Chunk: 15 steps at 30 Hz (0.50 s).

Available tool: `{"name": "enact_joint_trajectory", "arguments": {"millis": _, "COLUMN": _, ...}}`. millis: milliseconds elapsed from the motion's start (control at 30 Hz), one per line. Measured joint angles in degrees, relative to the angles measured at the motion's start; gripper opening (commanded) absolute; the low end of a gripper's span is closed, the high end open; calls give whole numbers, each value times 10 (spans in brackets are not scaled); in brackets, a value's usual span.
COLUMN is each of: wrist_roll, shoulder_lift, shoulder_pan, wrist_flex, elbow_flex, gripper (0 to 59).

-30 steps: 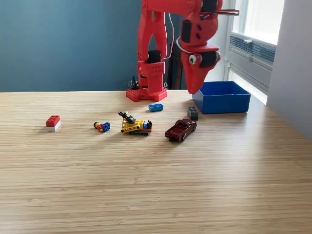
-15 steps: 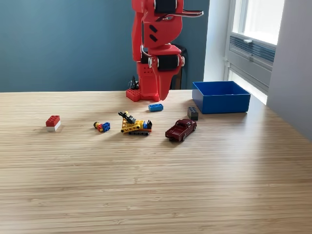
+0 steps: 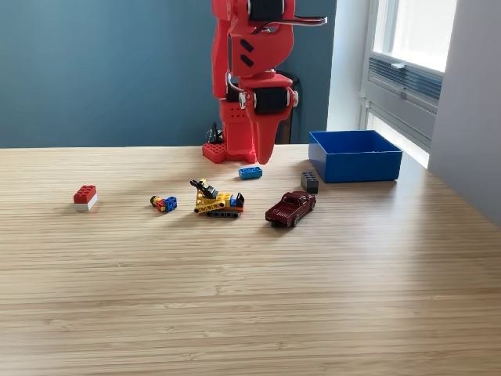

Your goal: Grasp a lego block and put it in the bin.

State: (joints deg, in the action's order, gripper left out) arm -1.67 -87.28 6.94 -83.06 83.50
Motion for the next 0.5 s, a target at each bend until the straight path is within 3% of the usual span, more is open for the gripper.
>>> {"name": "enact_joint_trajectory", "arguments": {"millis": 500, "wrist_roll": 53, "shoulder_lift": 0, "shoulder_pan": 21, "wrist_flex": 48, "elbow_flex": 11, "gripper": 1}}
